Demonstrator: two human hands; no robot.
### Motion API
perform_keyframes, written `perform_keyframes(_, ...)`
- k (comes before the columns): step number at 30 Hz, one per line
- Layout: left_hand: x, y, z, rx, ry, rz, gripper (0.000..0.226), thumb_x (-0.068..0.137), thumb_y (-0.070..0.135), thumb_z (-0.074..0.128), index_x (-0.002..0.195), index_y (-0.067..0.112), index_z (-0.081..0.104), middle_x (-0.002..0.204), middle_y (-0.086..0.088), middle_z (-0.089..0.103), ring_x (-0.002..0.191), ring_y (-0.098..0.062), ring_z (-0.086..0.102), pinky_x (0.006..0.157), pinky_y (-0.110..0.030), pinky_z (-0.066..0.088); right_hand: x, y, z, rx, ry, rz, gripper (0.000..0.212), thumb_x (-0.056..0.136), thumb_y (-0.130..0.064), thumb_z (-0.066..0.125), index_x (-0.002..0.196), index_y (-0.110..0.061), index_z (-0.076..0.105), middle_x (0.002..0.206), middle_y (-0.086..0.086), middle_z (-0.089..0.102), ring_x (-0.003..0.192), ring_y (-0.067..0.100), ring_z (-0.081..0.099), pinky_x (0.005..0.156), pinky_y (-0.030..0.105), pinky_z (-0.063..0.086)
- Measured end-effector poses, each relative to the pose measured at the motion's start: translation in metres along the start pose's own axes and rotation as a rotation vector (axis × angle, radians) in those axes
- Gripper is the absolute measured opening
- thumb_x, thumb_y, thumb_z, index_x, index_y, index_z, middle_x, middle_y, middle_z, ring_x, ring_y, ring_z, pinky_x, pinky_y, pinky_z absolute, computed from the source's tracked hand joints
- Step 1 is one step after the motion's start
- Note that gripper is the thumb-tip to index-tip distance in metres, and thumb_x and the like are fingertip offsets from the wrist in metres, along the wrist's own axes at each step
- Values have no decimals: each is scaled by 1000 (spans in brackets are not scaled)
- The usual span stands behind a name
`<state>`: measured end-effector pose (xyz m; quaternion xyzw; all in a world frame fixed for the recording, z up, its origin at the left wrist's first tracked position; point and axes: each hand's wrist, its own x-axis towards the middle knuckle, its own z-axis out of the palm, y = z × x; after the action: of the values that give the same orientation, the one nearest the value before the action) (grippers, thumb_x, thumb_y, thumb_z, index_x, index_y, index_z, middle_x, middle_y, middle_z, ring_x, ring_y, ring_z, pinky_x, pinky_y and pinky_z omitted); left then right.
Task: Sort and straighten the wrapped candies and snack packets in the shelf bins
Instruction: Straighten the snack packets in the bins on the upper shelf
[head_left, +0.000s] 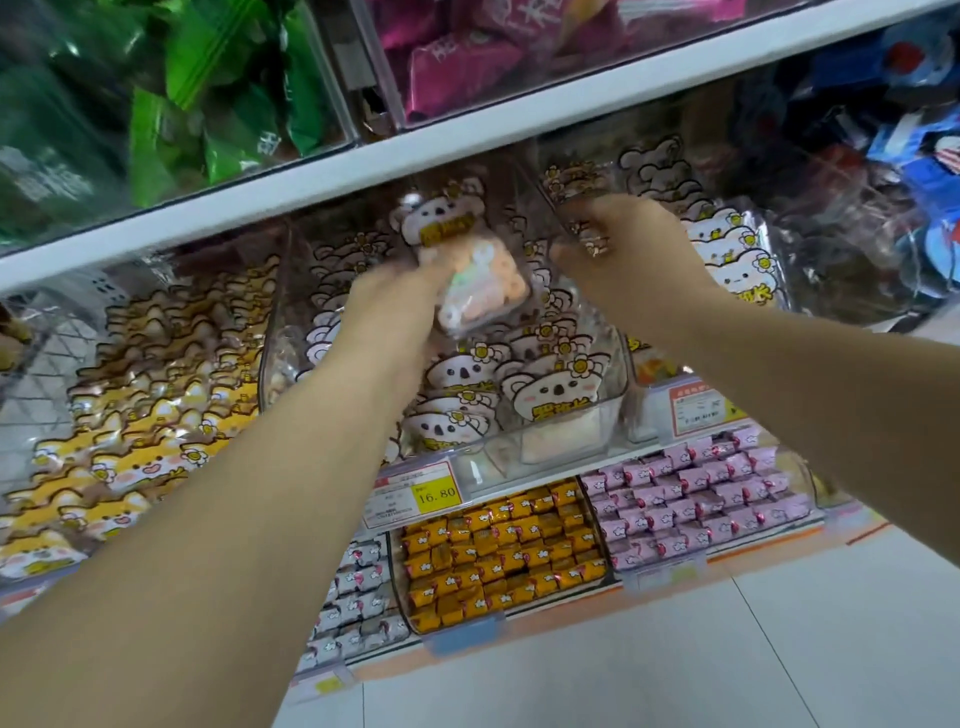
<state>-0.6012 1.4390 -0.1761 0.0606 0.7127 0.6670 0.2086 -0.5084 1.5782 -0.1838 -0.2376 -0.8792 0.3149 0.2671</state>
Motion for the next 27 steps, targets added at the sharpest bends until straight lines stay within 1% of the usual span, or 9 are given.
perform_keyframes(2,19,6,4,-99,55,-13,18,86,5,62,103,1,61,92,-13,70,69,-18,70,63,-29,57,7,8,6,-15,-19,-7,28,90,-15,52,113,-18,67,104,0,67,94,16,61,73,14,38)
perform_keyframes(4,42,9,7,-158,86,-32,26,86,8,62,112,4,59,98,-11,69,71,-16,70,61,-26,57,9,12,8,11,-5,-6,27,89,-14,54,111,-18,69,104,0,69,91,13,62,75,12,40)
perform_keyframes(8,76,5,17,-122,153,-44,16,92,16,57,107,9,56,89,-4,62,70,-11,61,49,-21,52,9,16,10,81,23,-13,26,87,-11,55,108,-17,71,97,1,69,89,12,63,75,8,42)
perform_keyframes(11,97,-1,25,35,183,80,28,88,31,60,108,11,59,103,-3,63,95,-19,62,74,-29,53,9,19,11,162,9,33,28,88,-12,54,110,-19,70,89,-5,65,67,-3,56,55,-2,36)
perform_keyframes(13,103,-1,29,120,313,196,27,84,36,66,100,16,61,100,0,63,98,-20,61,87,-30,49,8,21,11,217,8,51,28,88,-13,54,111,-20,69,86,-7,65,57,-13,51,49,-3,32)
perform_keyframes(15,103,0,36,186,401,321,20,84,33,68,83,17,57,91,1,63,91,-19,59,79,-23,45,7,21,11,259,5,62,27,89,-13,55,111,-19,69,73,-14,59,45,-16,47,43,-1,30)
perform_keyframes(17,105,-4,43,269,435,437,20,84,30,67,86,11,61,97,-7,67,94,-23,61,70,-20,42,6,21,11,275,4,77,25,89,-12,55,109,-16,70,61,-17,50,38,-10,45,39,2,29)
perform_keyframes(21,112,-6,50,295,436,511,18,85,32,66,93,16,66,97,-2,69,95,-21,63,83,-31,51,6,20,11,281,4,92,25,90,-13,55,109,-15,70,59,-18,48,36,-6,45,37,3,28)
perform_keyframes(27,115,-4,52,219,417,603,11,87,26,66,81,19,60,84,1,65,91,-19,64,82,-32,53,4,20,12,333,-3,127,24,91,-15,55,111,-19,69,63,-14,51,33,-1,44,35,5,27)
